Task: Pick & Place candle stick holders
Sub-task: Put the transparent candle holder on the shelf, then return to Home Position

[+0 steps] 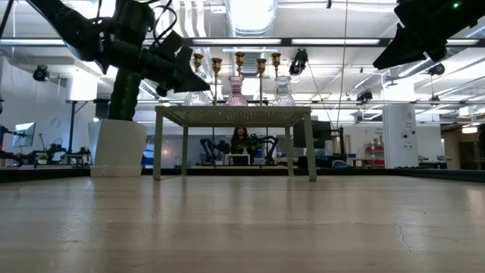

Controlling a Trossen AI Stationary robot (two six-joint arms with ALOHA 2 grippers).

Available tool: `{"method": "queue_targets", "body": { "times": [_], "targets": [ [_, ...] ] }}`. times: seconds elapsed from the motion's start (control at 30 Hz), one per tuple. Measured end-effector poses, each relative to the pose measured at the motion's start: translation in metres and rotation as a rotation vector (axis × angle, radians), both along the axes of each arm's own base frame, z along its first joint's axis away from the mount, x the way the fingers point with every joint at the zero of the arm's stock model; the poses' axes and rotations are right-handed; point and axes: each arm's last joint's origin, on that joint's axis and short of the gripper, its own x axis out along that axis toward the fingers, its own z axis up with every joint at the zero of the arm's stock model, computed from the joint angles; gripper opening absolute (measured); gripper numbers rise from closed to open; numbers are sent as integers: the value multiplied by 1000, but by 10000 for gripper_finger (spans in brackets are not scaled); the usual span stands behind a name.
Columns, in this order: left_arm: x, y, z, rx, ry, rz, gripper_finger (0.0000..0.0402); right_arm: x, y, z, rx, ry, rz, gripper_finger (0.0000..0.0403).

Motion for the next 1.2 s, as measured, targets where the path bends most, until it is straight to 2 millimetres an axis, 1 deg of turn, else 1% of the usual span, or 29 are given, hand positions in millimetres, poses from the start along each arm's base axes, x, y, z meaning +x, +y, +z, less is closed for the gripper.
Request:
{"method": "queue_targets", "body": {
  "times": [0.23, 0.5, 0.97, 1.07, 1.2],
  "targets": [
    [-3, 6, -1, -3, 7, 35, 1, 0, 0, 0, 0, 0, 0, 80],
    [-4, 8, -1, 4, 10, 92, 1, 0, 0, 0, 0, 0, 0, 68],
    [-5, 9, -2, -37, -10, 127, 1, 0, 0, 0, 0, 0, 0, 89],
    [-5, 4, 0, -57, -27, 95, 1, 0, 0, 0, 0, 0, 0, 91],
    [-7, -15, 14, -32, -62, -23, 1, 0, 0, 0, 0, 0, 0, 87]
  ]
}}
